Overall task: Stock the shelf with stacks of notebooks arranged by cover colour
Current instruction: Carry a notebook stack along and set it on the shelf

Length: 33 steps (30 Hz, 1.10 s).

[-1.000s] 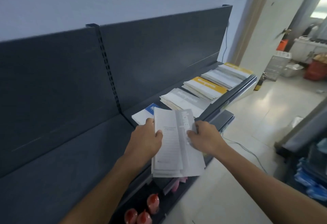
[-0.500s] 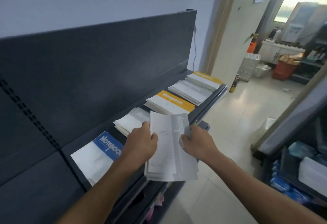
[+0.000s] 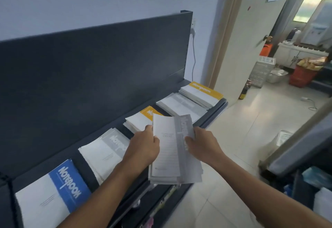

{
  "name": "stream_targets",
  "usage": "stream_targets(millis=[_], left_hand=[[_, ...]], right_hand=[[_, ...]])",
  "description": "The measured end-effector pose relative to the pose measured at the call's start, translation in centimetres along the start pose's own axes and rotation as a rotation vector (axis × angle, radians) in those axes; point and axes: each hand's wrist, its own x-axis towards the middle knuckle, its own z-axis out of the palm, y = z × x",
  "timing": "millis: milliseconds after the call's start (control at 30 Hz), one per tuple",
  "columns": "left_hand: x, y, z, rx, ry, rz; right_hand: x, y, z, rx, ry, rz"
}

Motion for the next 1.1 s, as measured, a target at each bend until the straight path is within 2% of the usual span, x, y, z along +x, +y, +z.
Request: stream_targets(millis=[267, 467, 667, 867, 1100], left_hand=[[5.7, 8.2, 4.8, -0.001, 0.040, -0.082], [8.5, 11.8, 7.2, -0.018, 0.066, -0.108], [11.1, 13.1, 7.9, -0.001, 0.097, -0.158], [15.3, 12.9, 8.7, -0.014, 0.154, -0.211], [20.5, 11.8, 9.8, -0.074, 0.232, -0.265]], right_hand=[[8.4, 7.0, -5.6, -0.033, -0.023, -0.038], [13.2, 10.5, -7.9, -0.021, -0.034, -0.110], [16.9, 11.4, -8.4, 0.006, -0.097, -0.147], [21.5, 10.6, -8.0, 0.059, -0.091, -0.172], [28.4, 9.2, -7.3, -0.046, -0.061, -0.299]])
